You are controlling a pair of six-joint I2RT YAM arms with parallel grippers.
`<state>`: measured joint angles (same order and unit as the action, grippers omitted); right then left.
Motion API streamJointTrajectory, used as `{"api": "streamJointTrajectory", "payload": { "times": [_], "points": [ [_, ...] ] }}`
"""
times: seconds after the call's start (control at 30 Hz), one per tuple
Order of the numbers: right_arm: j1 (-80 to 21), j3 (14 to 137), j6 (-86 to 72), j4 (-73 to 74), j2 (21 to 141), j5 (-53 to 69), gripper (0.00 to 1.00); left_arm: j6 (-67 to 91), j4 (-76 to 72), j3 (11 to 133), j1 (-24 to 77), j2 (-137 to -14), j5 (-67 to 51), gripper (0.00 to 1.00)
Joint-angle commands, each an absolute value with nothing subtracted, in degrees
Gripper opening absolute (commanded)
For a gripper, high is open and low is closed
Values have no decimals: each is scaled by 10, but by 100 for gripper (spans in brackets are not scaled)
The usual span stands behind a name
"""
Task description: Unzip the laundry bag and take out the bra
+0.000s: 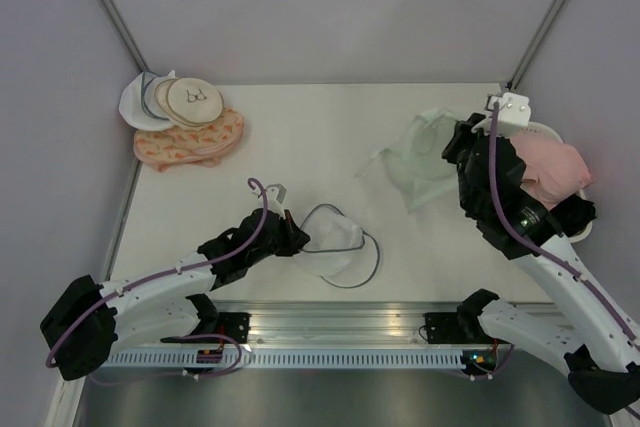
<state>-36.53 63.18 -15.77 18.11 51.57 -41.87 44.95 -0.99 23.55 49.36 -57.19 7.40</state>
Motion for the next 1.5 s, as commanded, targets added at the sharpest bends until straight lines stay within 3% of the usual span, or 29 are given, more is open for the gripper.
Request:
{"api": "streamJointTrajectory", "payload": {
  "times": [0.0,0.33,0.57,0.87,1.23,1.47],
  "points": [
    [-306,684,-143,186,513,-504,0,461,-25,243,493,-574,79,2],
    [-105,789,-198,210,605,-454,0,454,-9,249,490,-563,62,2],
    [117,809,-330,197,727,-240,0,449,13,256,489,-551,50,2],
    [174,891,-380,80,830,-18,0,445,31,272,487,-546,51,2],
    [206,961,-393,93,865,-39,0,439,38,285,485,-575,48,2],
    [212,761,-424,170,737,-198,0,444,24,281,485,-584,36,2]
  ]
}}
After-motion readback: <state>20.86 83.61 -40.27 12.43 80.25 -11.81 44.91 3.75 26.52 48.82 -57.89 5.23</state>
